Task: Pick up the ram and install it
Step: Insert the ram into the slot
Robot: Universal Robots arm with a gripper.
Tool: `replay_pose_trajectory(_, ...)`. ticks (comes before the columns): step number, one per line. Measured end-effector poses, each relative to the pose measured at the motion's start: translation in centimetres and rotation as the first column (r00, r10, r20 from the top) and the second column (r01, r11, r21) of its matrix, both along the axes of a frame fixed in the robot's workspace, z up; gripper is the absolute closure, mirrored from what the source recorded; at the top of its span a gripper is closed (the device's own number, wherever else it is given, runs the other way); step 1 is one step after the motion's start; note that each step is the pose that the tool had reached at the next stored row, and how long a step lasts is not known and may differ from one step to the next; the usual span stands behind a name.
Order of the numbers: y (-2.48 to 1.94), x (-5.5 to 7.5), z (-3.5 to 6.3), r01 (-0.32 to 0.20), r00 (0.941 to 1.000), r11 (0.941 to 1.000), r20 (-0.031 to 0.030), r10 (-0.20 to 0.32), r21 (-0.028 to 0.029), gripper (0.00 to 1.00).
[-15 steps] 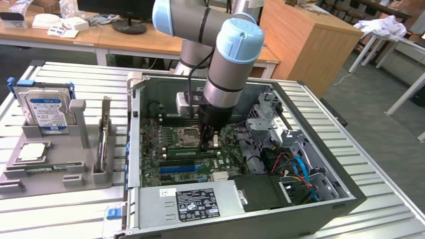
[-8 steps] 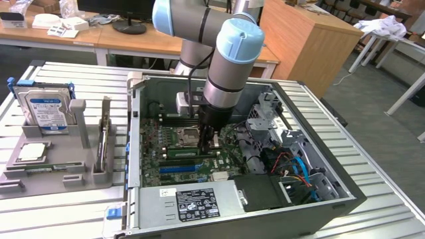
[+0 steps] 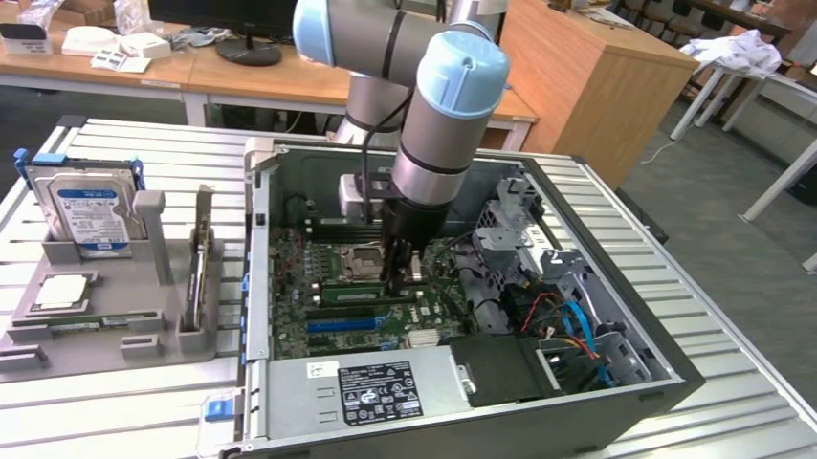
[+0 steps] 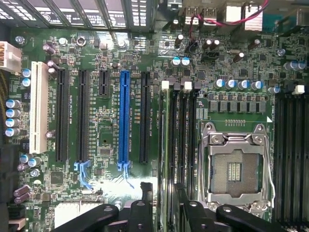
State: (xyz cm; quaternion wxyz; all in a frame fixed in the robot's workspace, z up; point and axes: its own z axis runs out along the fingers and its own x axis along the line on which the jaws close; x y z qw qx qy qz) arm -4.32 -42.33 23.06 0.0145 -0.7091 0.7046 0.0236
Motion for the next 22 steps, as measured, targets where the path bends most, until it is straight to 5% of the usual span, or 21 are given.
replay_pose_trajectory(22, 0.02, 0.0, 2.24, 0.000, 1.0000, 1.0000, 0.0000, 0.000, -0.0001, 0.69)
